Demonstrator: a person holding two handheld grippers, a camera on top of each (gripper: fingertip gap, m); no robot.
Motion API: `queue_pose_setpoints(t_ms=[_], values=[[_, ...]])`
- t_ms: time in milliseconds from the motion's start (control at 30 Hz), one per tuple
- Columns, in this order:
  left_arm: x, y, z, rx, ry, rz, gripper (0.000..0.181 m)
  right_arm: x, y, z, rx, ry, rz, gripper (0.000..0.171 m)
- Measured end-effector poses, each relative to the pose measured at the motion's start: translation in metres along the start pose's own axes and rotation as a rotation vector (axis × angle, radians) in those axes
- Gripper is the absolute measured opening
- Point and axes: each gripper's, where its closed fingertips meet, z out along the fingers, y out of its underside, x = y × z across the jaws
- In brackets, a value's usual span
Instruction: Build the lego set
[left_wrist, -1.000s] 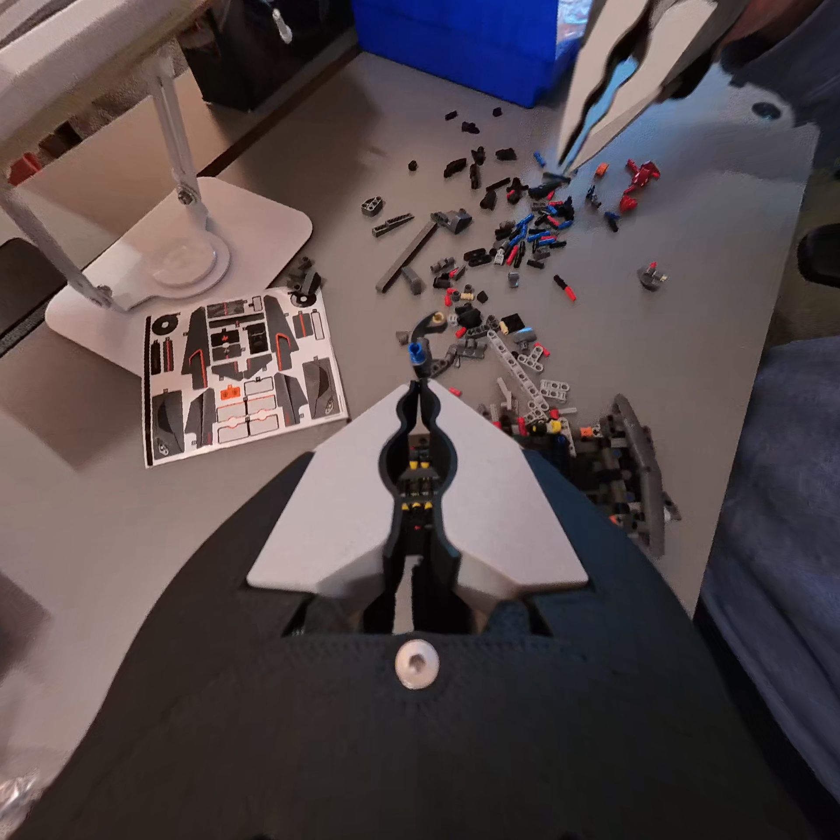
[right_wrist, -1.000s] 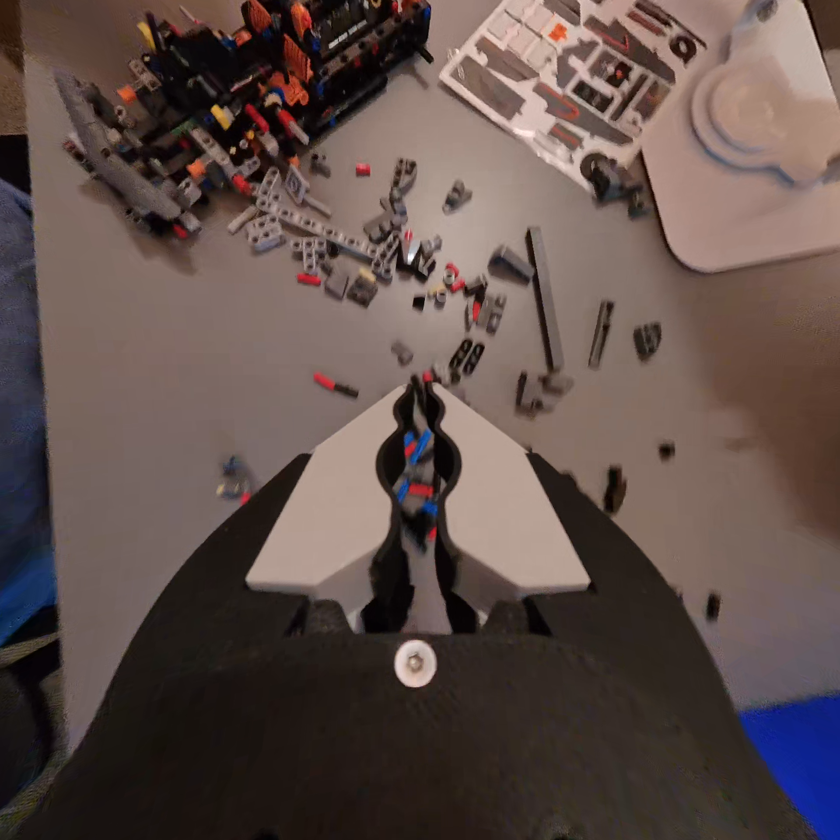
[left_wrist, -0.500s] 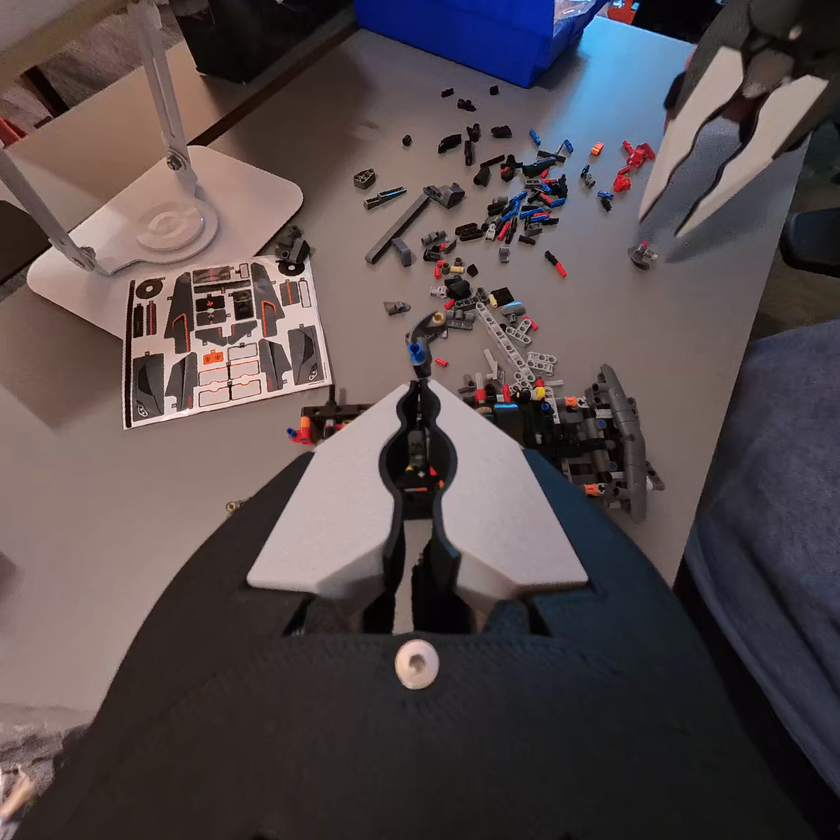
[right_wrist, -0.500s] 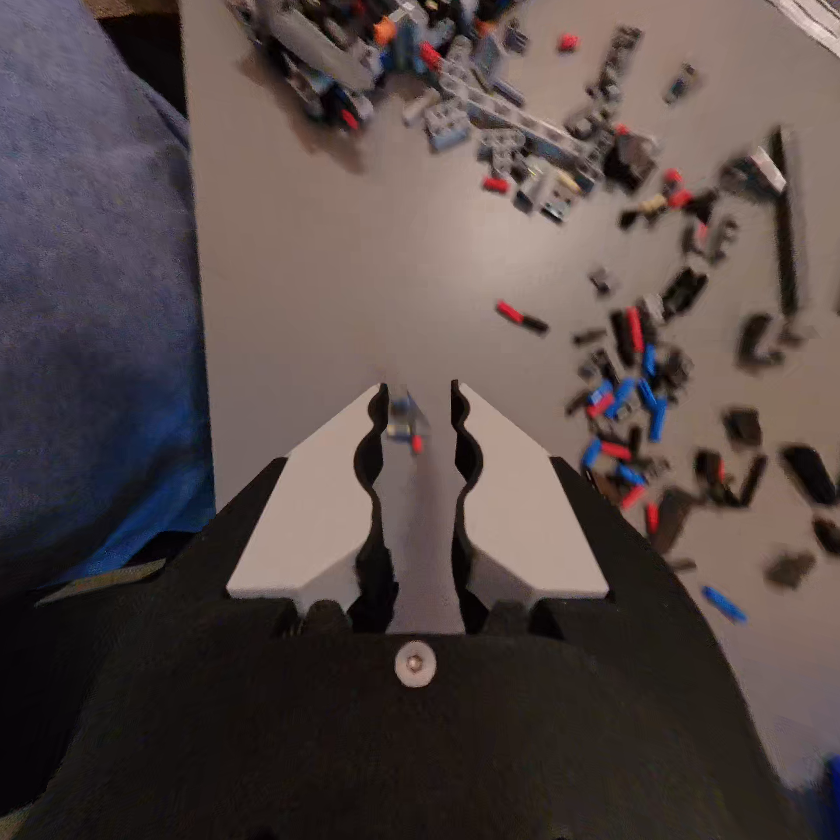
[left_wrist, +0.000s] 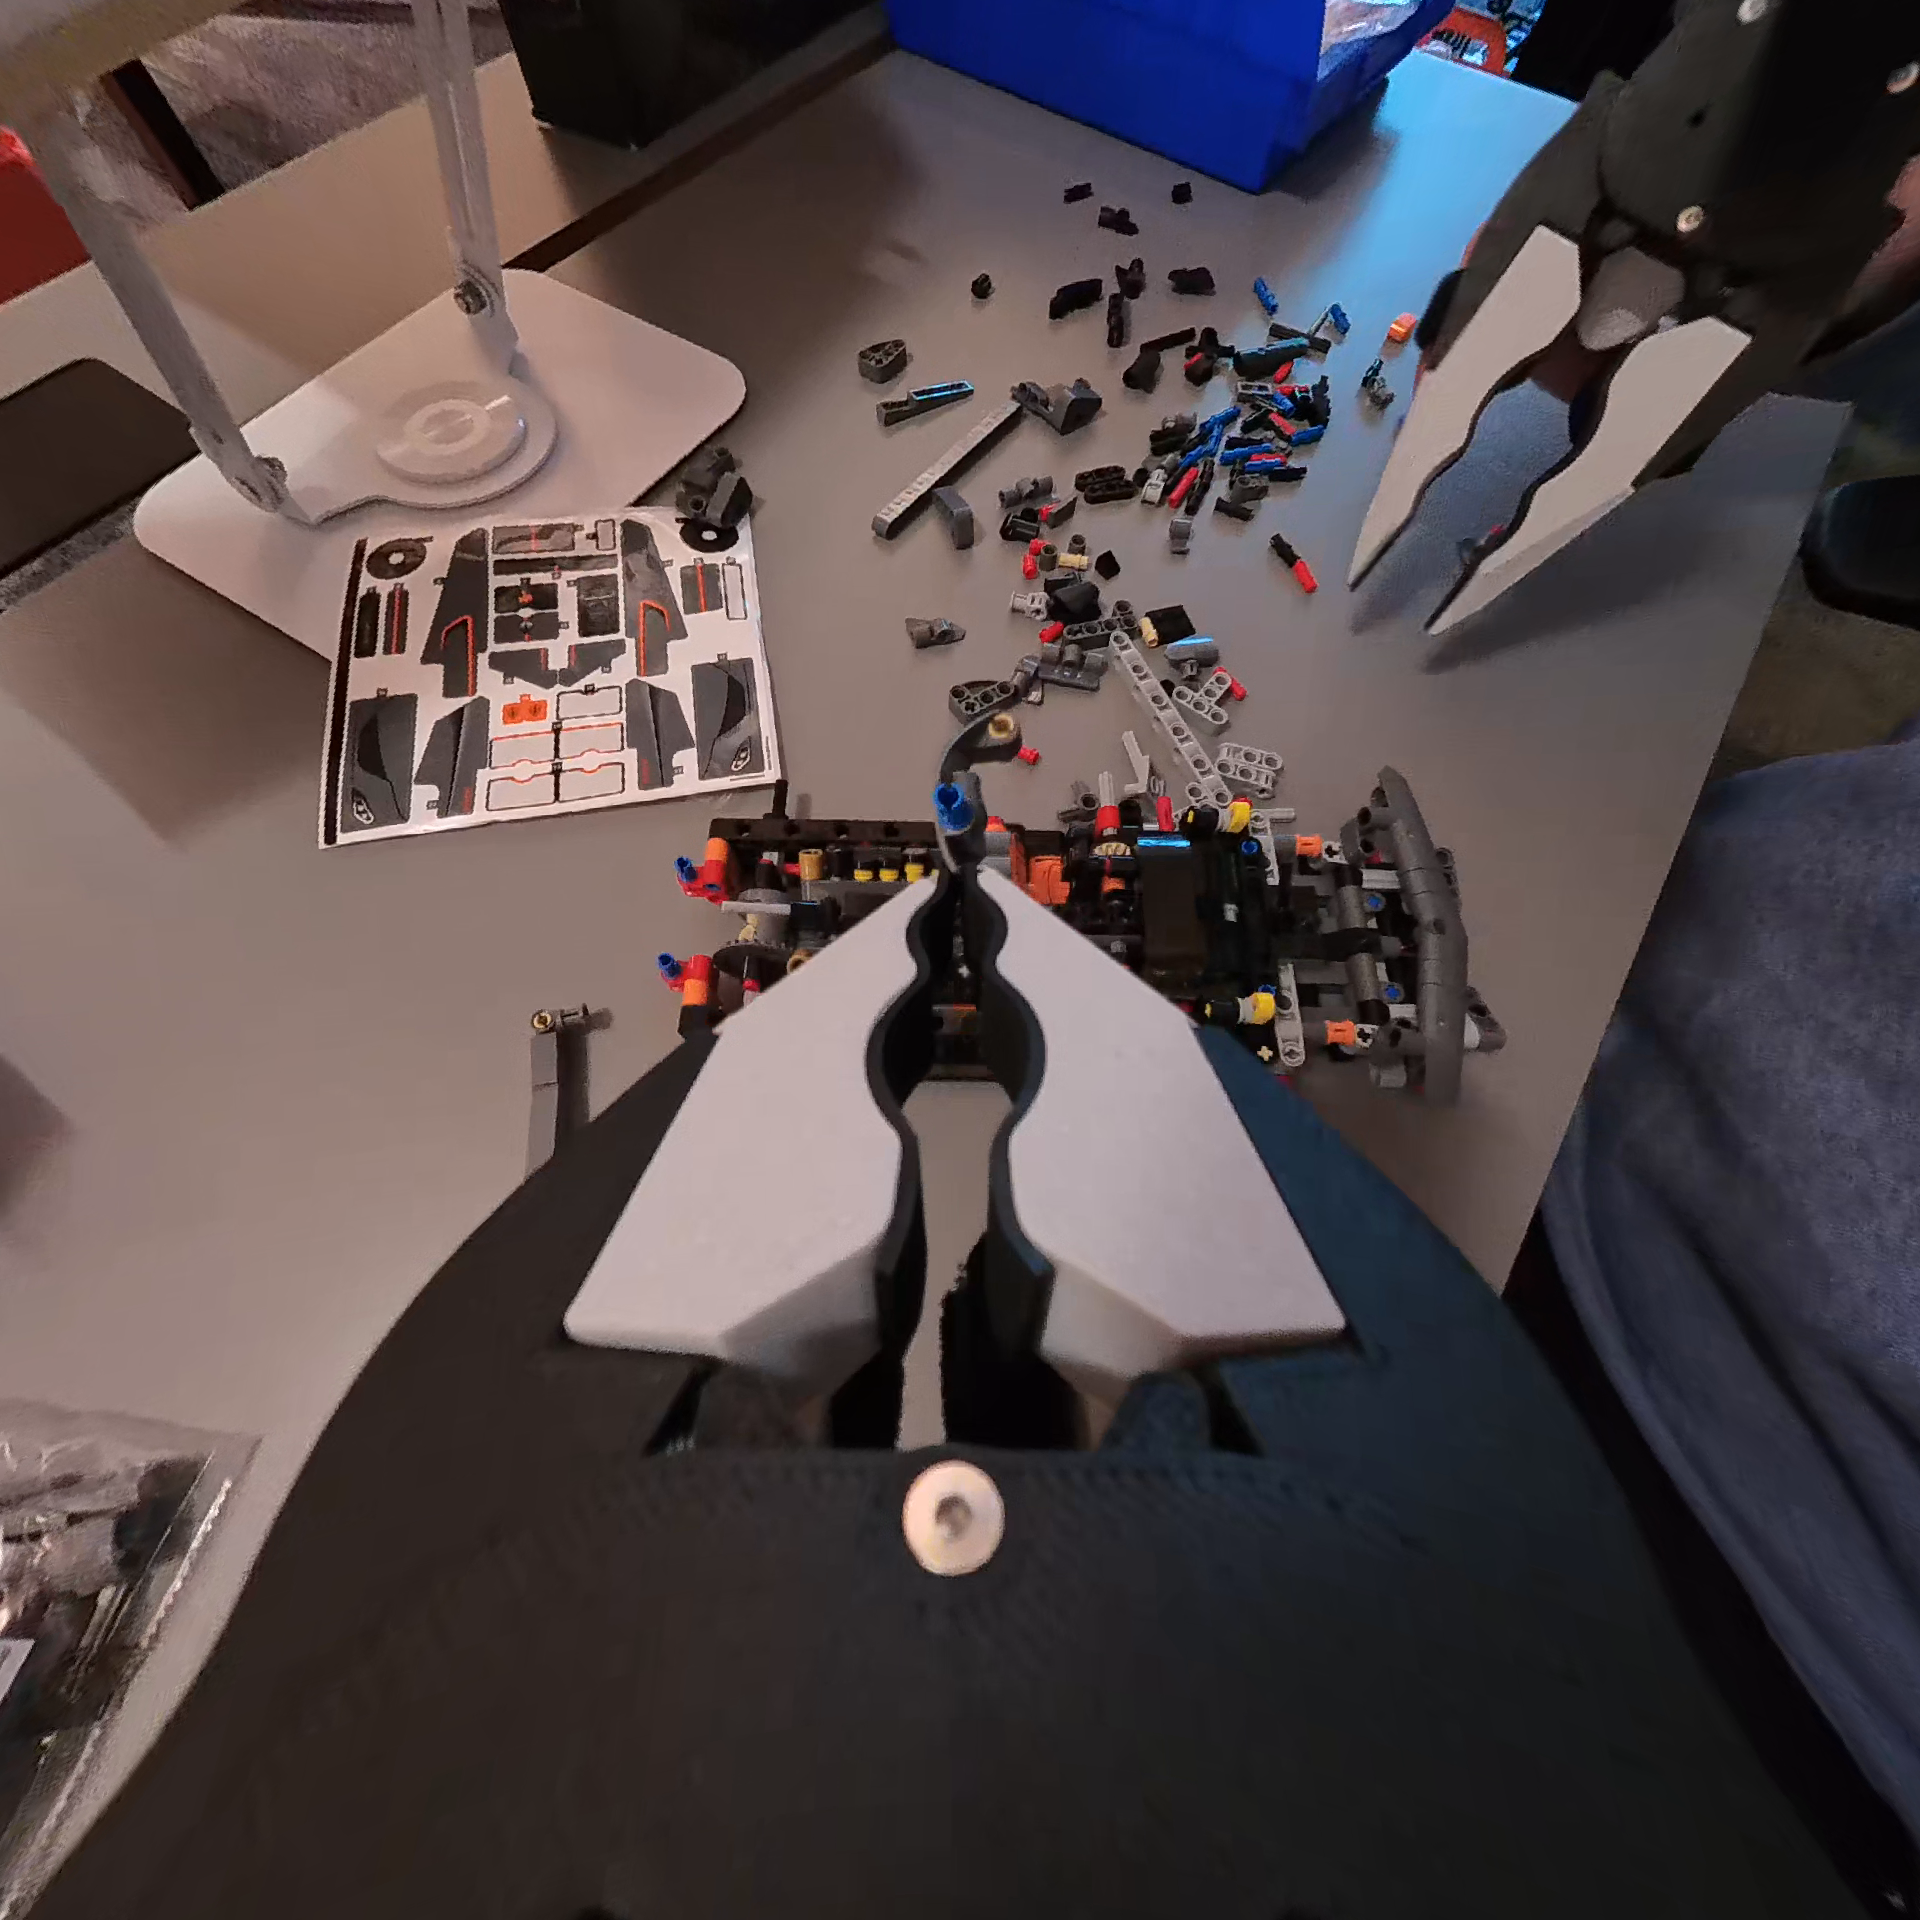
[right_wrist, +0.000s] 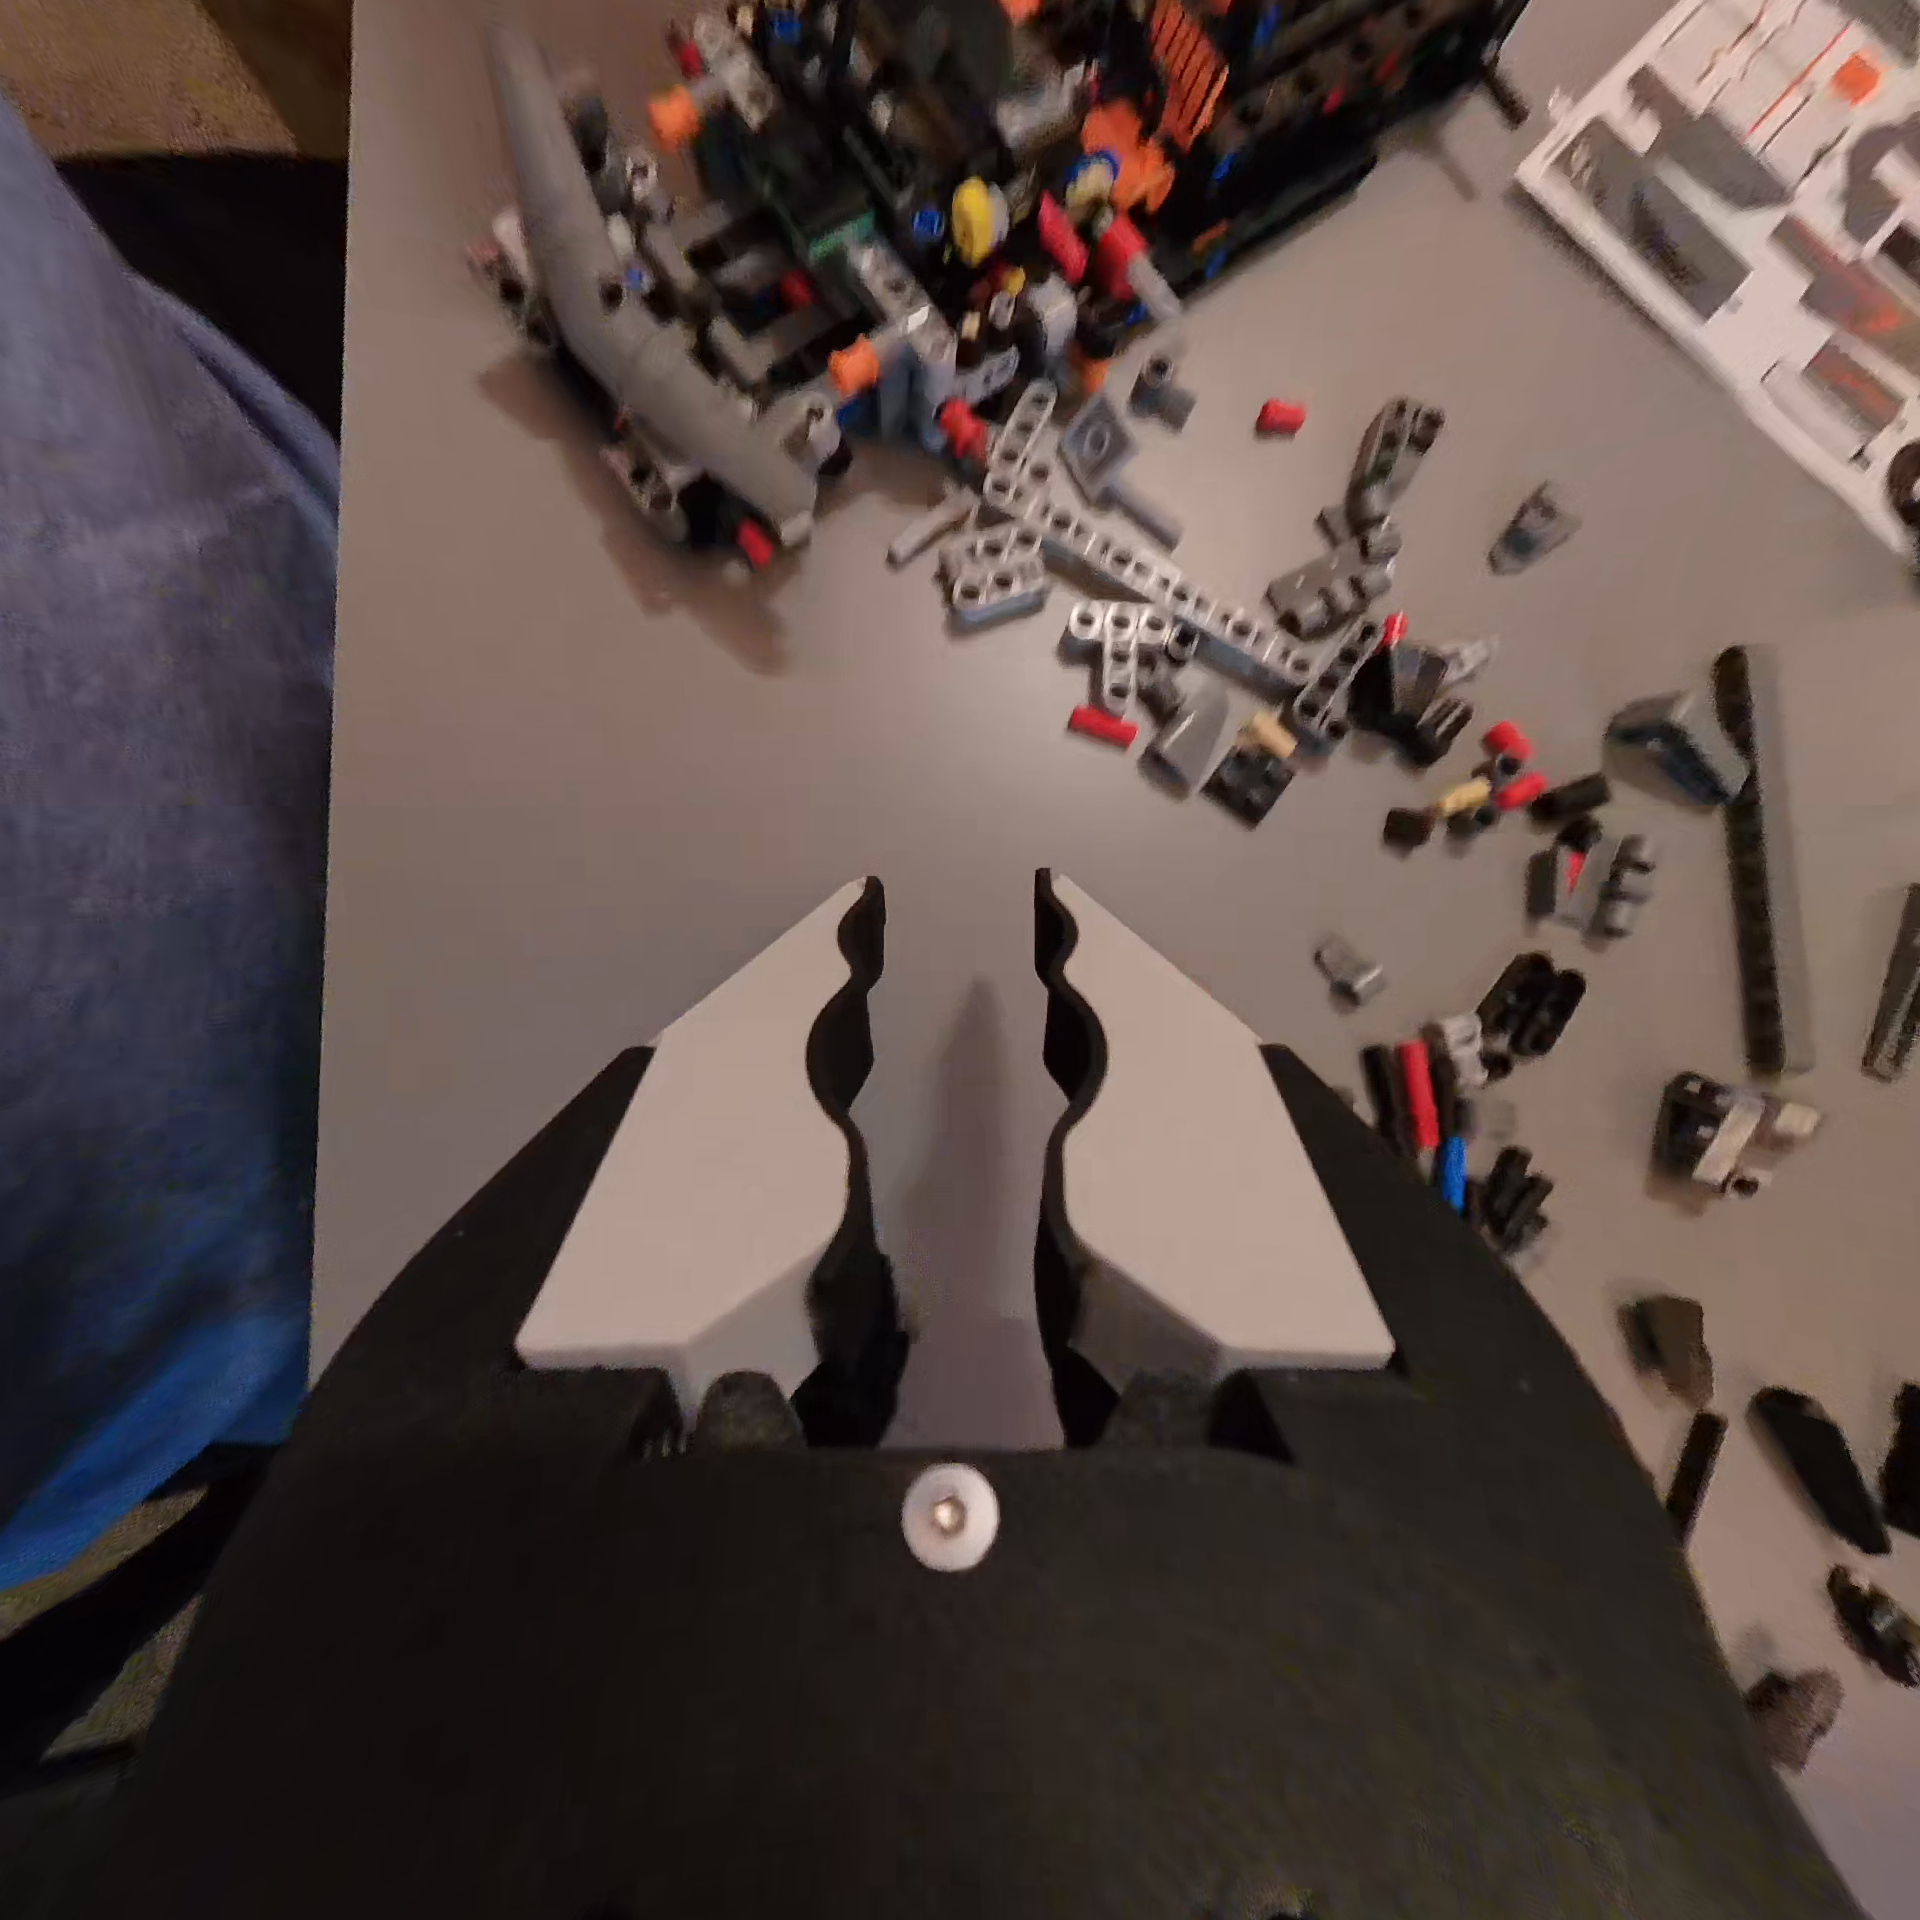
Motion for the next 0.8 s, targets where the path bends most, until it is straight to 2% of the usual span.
queue_pose_setpoints(t_ms=[133,300,800], values=[[-0.001,0.000,-0.004,0.017,-0.007,-0.010,0.000,-0.017,-0.031,0.022,0.054,-0.100,-0.026,0.026],[-0.002,0.003,-0.013,0.028,-0.023,-0.017,0.000,-0.048,-0.052,0.046,0.057,-0.229,-0.073,0.032],[-0.020,0.013,-0.048,0.075,-0.097,-0.061,0.000,-0.063,-0.108,0.089,0.132,-0.220,-0.073,0.023]])
